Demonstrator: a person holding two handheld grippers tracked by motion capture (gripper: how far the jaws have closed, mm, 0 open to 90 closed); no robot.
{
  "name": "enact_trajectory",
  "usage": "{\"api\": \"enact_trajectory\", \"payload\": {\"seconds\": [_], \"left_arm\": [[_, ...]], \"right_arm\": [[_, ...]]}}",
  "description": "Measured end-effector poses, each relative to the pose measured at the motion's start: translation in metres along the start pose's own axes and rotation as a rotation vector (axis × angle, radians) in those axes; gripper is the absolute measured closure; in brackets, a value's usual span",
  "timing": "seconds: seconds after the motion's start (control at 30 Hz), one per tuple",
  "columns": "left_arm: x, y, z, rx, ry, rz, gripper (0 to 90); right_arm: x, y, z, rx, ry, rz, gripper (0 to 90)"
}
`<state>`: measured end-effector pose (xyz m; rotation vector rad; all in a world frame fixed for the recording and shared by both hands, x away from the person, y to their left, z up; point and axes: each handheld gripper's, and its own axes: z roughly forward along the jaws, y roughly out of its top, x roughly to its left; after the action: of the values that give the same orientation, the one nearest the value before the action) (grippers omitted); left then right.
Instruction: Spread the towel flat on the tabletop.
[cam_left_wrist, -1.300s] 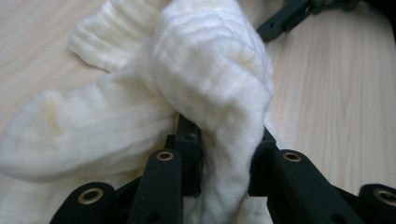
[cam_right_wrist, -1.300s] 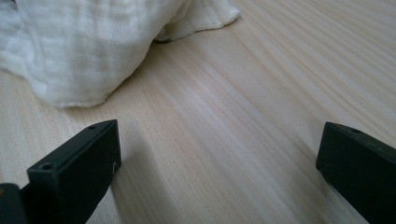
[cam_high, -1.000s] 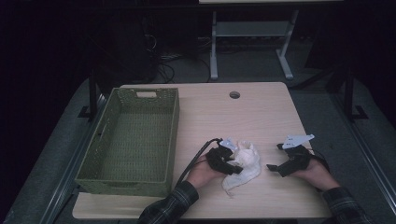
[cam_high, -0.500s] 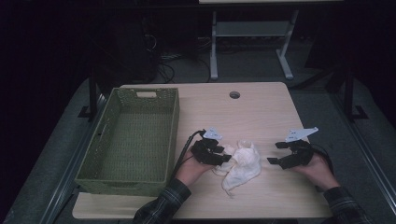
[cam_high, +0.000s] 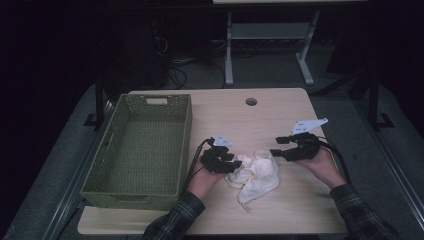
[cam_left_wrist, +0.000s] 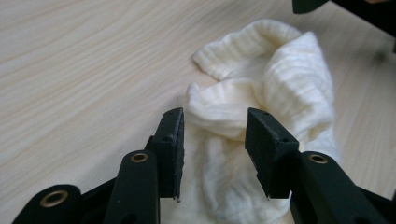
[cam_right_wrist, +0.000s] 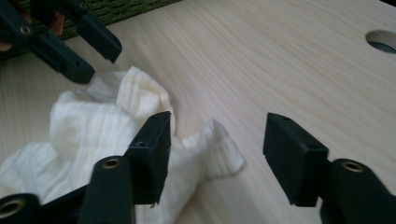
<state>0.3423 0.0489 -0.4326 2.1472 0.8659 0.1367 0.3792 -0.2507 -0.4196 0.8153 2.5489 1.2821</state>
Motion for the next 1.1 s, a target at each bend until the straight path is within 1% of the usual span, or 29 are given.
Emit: {"api": "enact_trajectory", "payload": {"seconds": [0.07,0.13,0.17,0.27,0.3,0.37,0.47,0.5,0.53,0.57,0.67,0.73,0.77,0.8,0.9,1.1], "left_arm": [[0.001,-0.002,0.004,0.021,0.005,0.004,56.7],[0.001,-0.004,0.008,0.041,0.011,-0.001,56.6],[0.002,-0.005,0.009,0.051,0.02,0.0,56.3],[0.003,-0.007,0.012,0.062,0.02,-0.003,56.0],[0.003,-0.008,0.014,0.075,0.024,-0.003,55.8],[0.005,-0.01,0.016,0.084,0.034,-0.002,55.7],[0.006,-0.01,0.02,0.1,0.043,0.002,55.4],[0.006,-0.011,0.021,0.104,0.043,0.0,55.4],[0.006,-0.011,0.023,0.109,0.045,0.0,55.6],[0.006,-0.012,0.023,0.116,0.045,0.005,56.2],[0.007,-0.012,0.025,0.121,0.055,0.018,60.1],[0.007,-0.012,0.026,0.118,0.057,0.016,63.1],[0.006,-0.012,0.026,0.122,0.06,0.021,65.1],[0.006,-0.012,0.027,0.124,0.062,0.025,66.4],[0.006,-0.012,0.027,0.124,0.062,0.029,66.0],[0.006,-0.012,0.027,0.124,0.065,0.034,65.0]], "right_arm": [[-0.001,0.006,0.009,0.008,0.008,-0.008,44.5],[-0.004,0.01,0.019,0.025,0.019,-0.007,47.4],[-0.005,0.01,0.024,0.034,0.024,-0.007,48.7],[-0.007,0.009,0.04,0.078,0.039,-0.011,52.6],[-0.007,0.008,0.044,0.094,0.044,-0.01,54.6],[-0.008,0.005,0.052,0.128,0.053,-0.005,55.6],[-0.008,0.002,0.061,0.161,0.072,-0.001,63.7],[-0.008,0.001,0.063,0.176,0.071,-0.011,69.1],[-0.006,0.0,0.064,0.186,0.075,-0.007,74.2],[-0.007,0.0,0.064,0.194,0.064,-0.031,77.8],[-0.007,0.001,0.058,0.186,0.065,-0.028,85.8],[-0.008,0.003,0.052,0.175,0.053,-0.03,86.9],[-0.009,0.003,0.049,0.17,0.052,-0.022,87.1],[-0.009,0.003,0.046,0.163,0.043,-0.026,87.2],[-0.012,0.001,0.036,0.152,0.019,-0.022,87.3],[-0.02,-0.006,0.011,0.129,-0.049,-0.012,87.5]]}}
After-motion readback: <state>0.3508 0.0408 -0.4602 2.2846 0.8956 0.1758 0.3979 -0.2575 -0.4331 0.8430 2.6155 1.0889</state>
